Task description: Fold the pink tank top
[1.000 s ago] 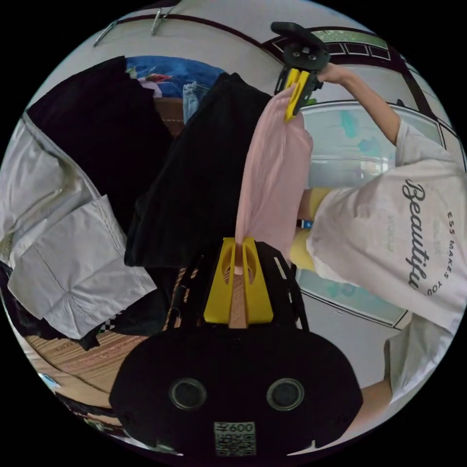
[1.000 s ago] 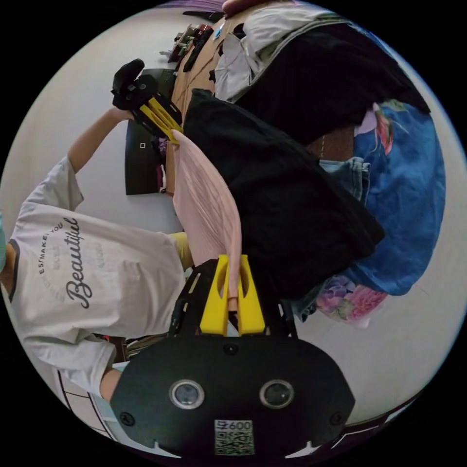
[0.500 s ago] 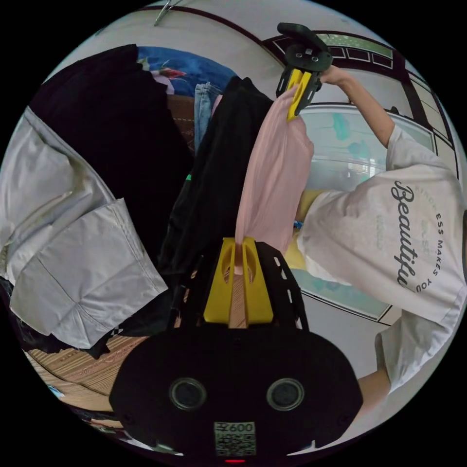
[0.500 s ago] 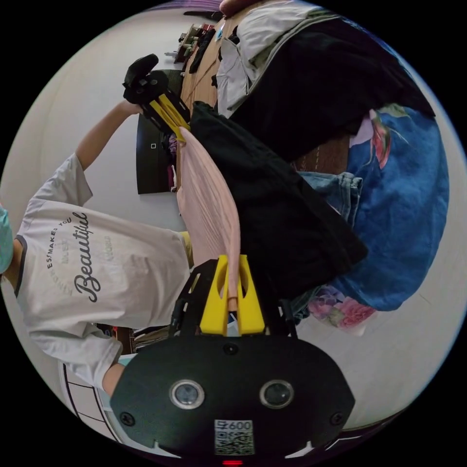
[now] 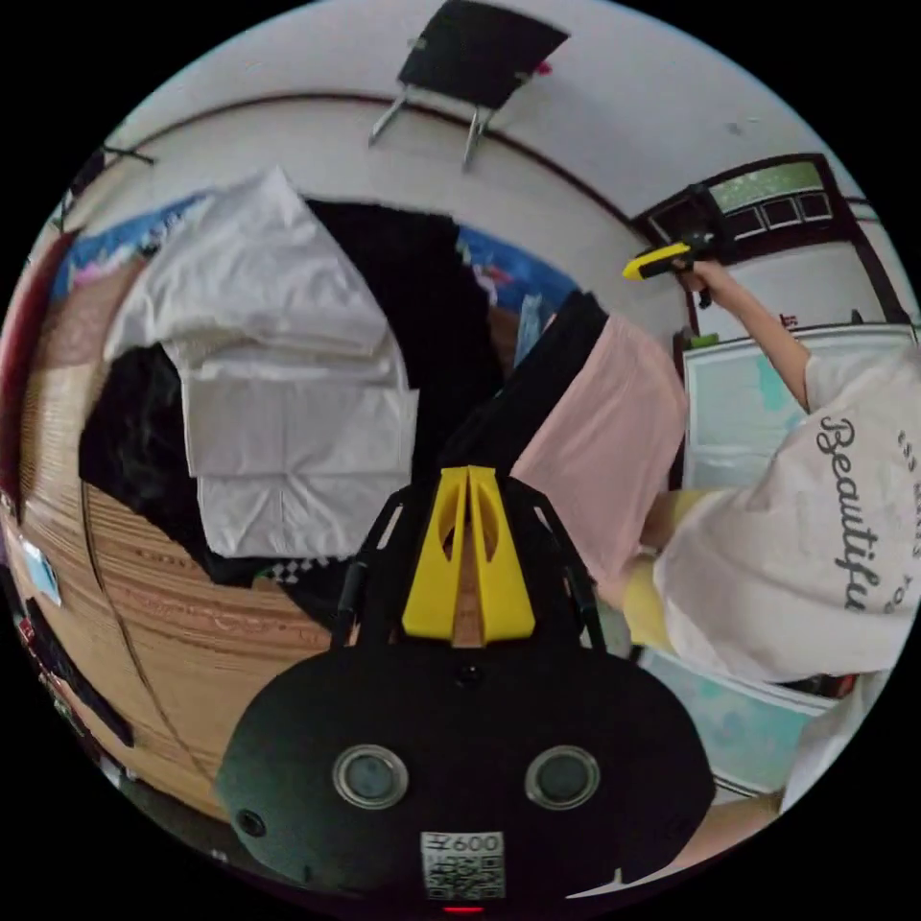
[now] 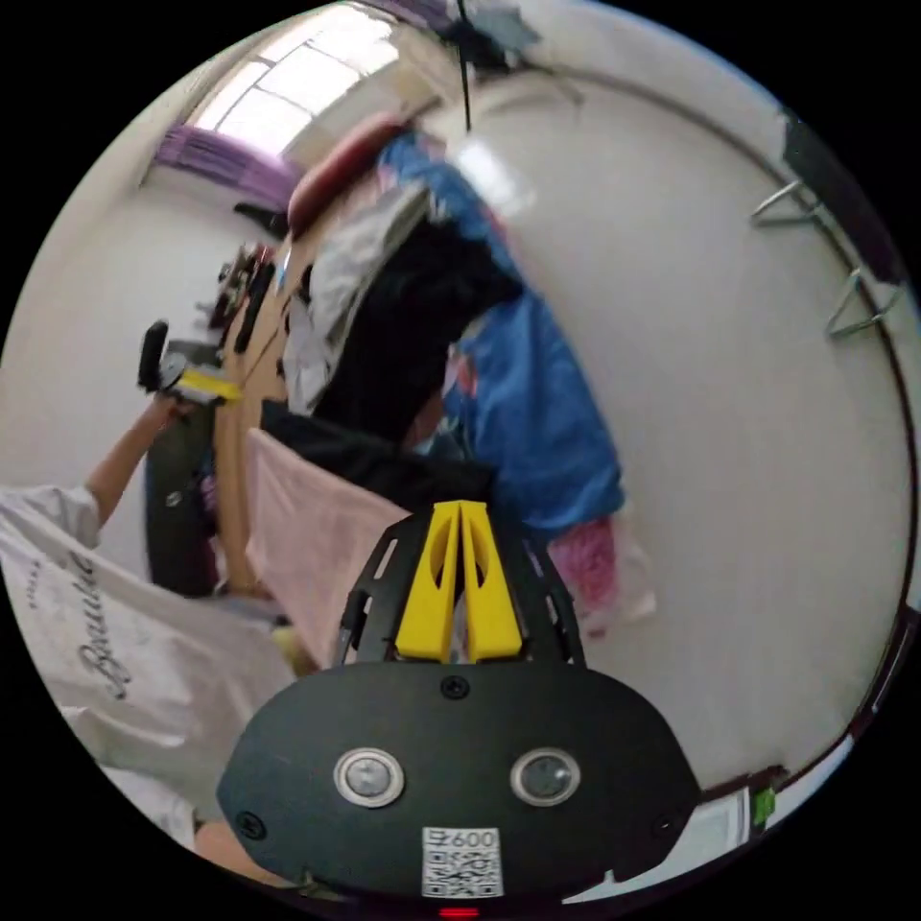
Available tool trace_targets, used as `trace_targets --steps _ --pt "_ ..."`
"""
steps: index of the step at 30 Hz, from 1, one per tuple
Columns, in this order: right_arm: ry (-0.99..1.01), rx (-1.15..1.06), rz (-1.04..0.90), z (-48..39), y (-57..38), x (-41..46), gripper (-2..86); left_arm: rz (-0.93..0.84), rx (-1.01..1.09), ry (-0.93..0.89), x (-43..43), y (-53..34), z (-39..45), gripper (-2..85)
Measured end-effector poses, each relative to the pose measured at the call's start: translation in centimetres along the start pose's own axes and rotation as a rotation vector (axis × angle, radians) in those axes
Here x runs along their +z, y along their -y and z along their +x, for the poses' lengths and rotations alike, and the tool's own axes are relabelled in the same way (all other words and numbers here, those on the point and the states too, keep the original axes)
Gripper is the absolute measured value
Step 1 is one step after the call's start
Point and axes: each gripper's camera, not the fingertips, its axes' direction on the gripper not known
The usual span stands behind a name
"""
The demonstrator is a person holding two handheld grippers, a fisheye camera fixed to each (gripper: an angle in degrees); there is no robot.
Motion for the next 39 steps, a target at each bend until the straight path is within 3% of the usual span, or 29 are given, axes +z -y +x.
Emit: trace_targets --steps 2,3,7,10,12,16,18,19,21,25,28,31,35,39 --pt "-0.136 -0.128 0.250 -7.2 -3.5 0.5 -0.9 0.234 0.035 0.095 1.4 -3.3 9.2 0.4" --pt "-0.155 -0.148 0.277 -9.0 -4.0 1.4 -0.9 0.261 0.026 0.128 2.5 -3.7 11.5 0.4" --pt "0.034 -0.265 0.153 -18.6 -4.7 12.4 -0.8 0.336 0.058 0.283 13.9 -3.2 27.0 0.4" --pt "0.014 -0.231 0.081 -19.6 -5.6 18.6 -0.8 0.286 -0.131 0.345 20.4 -4.3 28.9 0.5" --pt "-0.014 -0.196 0.080 -17.7 -6.9 19.7 -0.8 0.350 -0.165 0.336 20.6 -7.3 28.6 0.5" --pt "-0.305 -0.013 0.109 -10.7 -12.4 17.9 -0.8 0.382 -0.298 0.388 18.4 -16.1 27.5 0.5" --pt "-0.364 -0.040 0.134 -10.3 -15.1 16.8 -0.9 0.377 -0.473 0.539 17.1 -20.0 28.8 0.3" --pt "-0.342 -0.086 0.160 -11.1 -16.7 16.6 -0.9 0.425 -0.488 0.570 16.4 -21.9 31.0 0.3" --pt "-0.290 -0.182 0.155 -13.7 -18.3 17.7 -0.9 0.497 -0.363 0.457 16.5 -22.6 35.7 0.4" --pt "-0.073 -0.360 0.096 -21.6 -19.8 25.5 -0.9 0.432 -0.197 0.362 22.1 -17.2 47.8 0.3" --pt "-0.007 -0.402 -0.024 -24.6 -20.8 31.9 -0.9 0.389 -0.300 0.340 25.5 -16.5 51.5 0.3" --pt "-0.115 -0.483 -0.049 -24.0 -24.7 34.2 -0.9 0.402 -0.406 0.266 24.9 -21.1 52.5 0.3" --pt "-0.322 -0.489 -0.044 -20.0 -28.7 32.3 -0.8 0.166 -0.687 0.461 22.0 -32.2 54.3 0.3" --pt "-0.512 -0.566 0.028 -20.6 -28.9 31.4 -0.8 0.158 -0.760 0.612 17.2 -40.2 59.4 0.3"
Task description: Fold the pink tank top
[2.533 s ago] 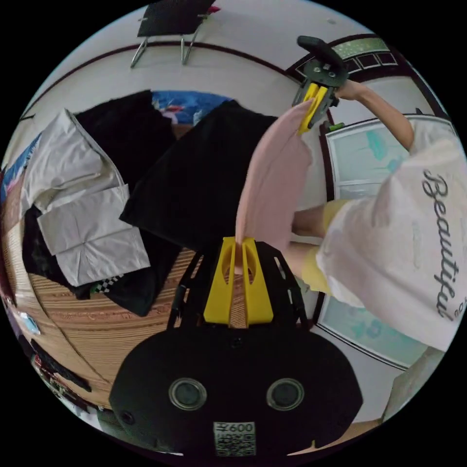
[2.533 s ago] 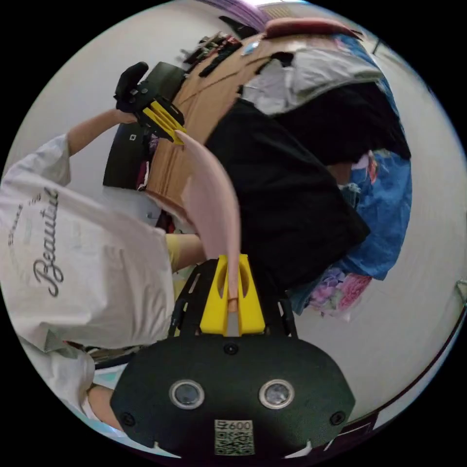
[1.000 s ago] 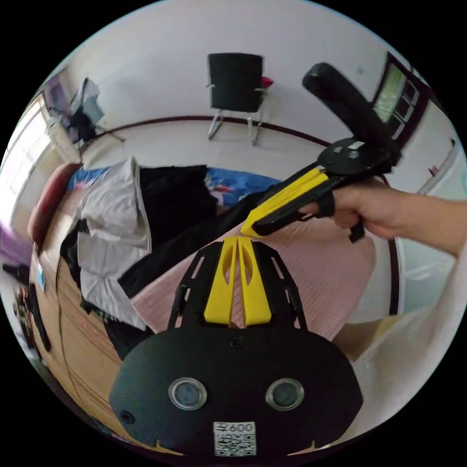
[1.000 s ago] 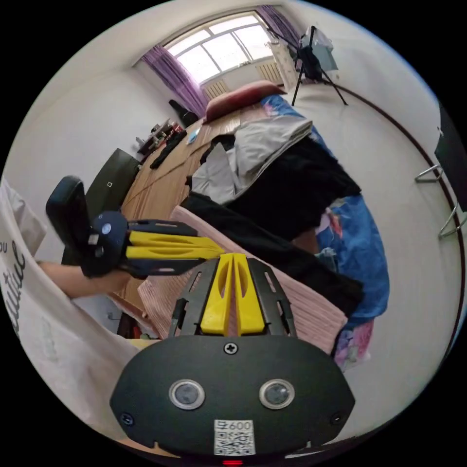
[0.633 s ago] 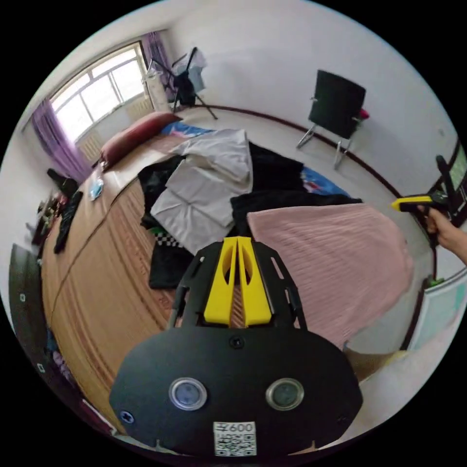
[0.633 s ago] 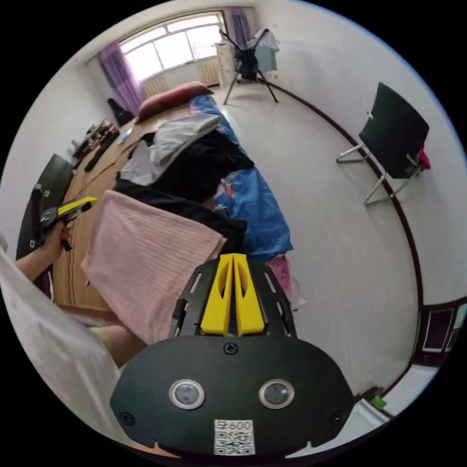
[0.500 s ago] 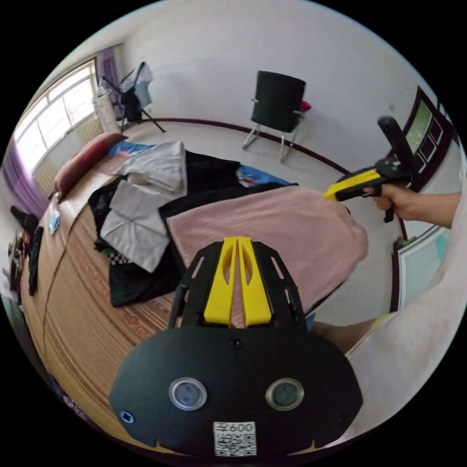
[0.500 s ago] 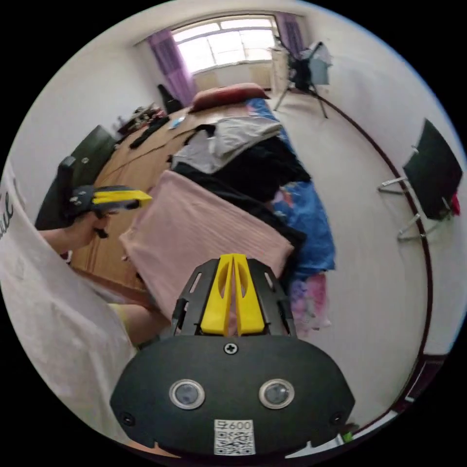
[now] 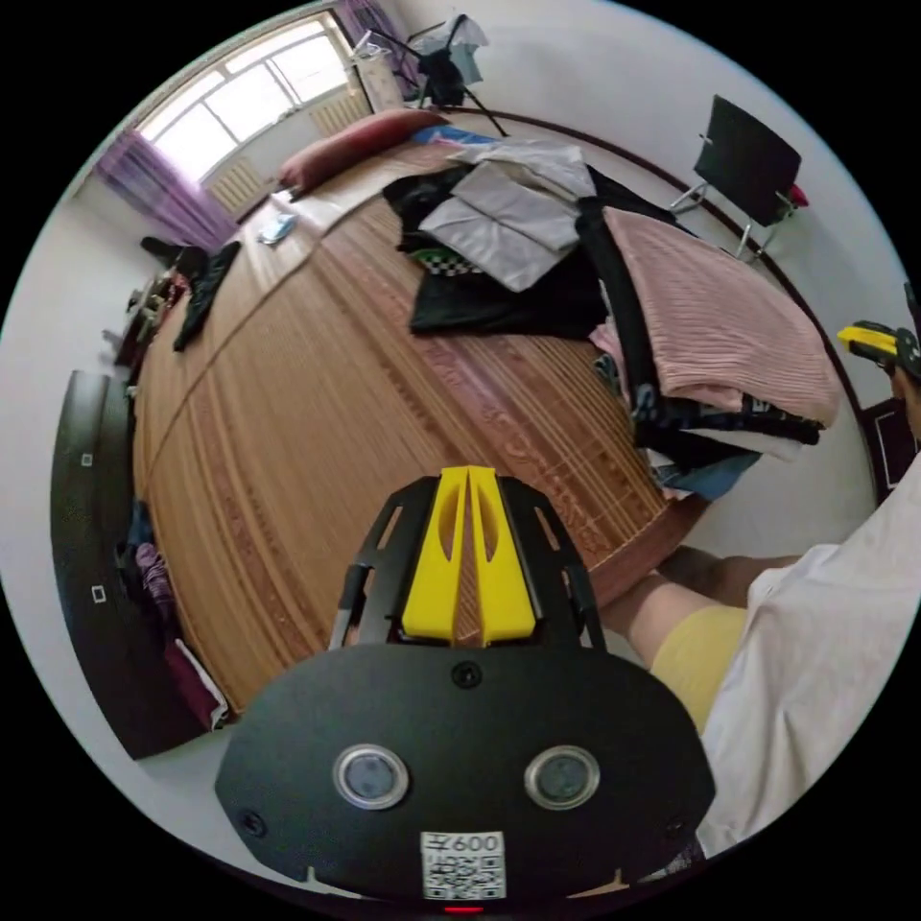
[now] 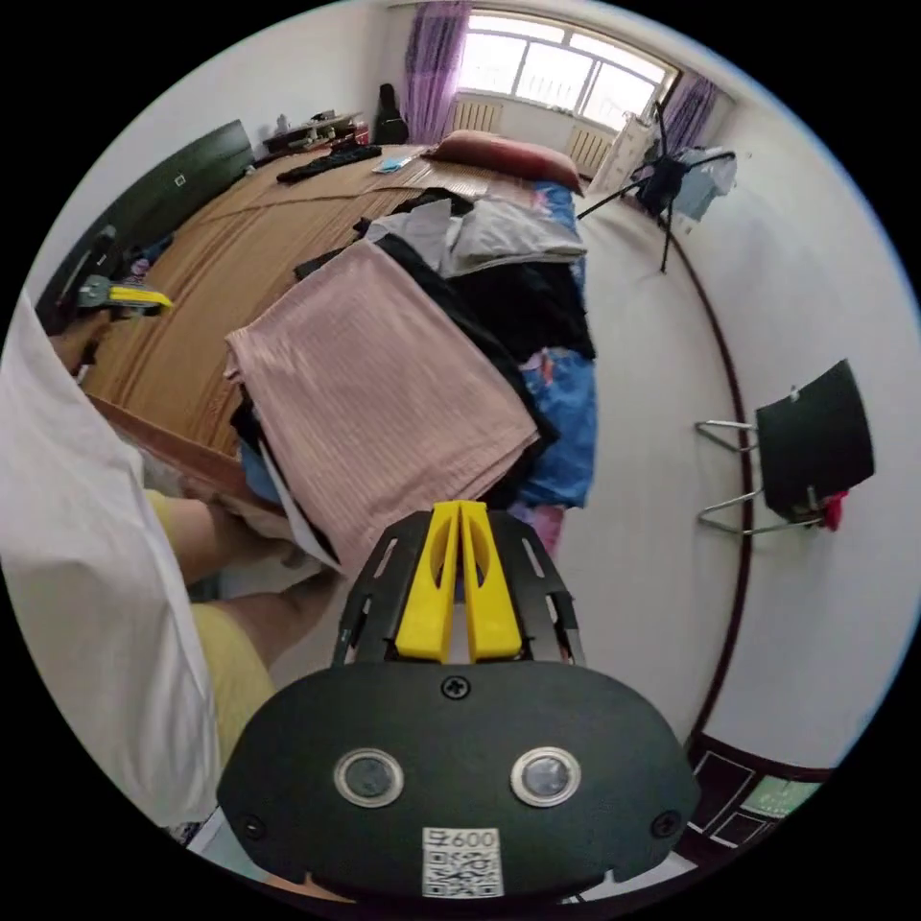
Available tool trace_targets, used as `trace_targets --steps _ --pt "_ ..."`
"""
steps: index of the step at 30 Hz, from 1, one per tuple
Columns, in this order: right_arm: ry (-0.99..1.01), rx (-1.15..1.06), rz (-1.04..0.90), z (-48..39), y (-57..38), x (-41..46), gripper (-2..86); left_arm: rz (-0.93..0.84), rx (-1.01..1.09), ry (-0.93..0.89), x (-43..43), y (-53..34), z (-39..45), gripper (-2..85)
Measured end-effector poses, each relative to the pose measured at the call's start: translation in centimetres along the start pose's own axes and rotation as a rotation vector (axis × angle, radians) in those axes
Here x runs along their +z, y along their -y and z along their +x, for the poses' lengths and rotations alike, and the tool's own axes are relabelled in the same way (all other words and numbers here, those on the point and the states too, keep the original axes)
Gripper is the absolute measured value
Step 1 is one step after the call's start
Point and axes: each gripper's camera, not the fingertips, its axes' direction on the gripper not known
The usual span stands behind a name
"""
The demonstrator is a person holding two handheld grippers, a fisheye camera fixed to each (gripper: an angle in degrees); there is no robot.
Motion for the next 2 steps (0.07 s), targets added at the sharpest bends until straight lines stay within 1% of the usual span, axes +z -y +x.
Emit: trace_targets --steps 1,2 --pt "-0.049 0.011 0.039 -0.4 1.3 0.0 -0.7 0.034 -0.038 0.019 -2.6 -1.6 -0.9 0.3" --pt "-0.053 0.040 0.094 -0.9 3.1 0.1 -0.7 0.089 -0.056 0.007 -5.5 -2.9 -1.2 0.3"
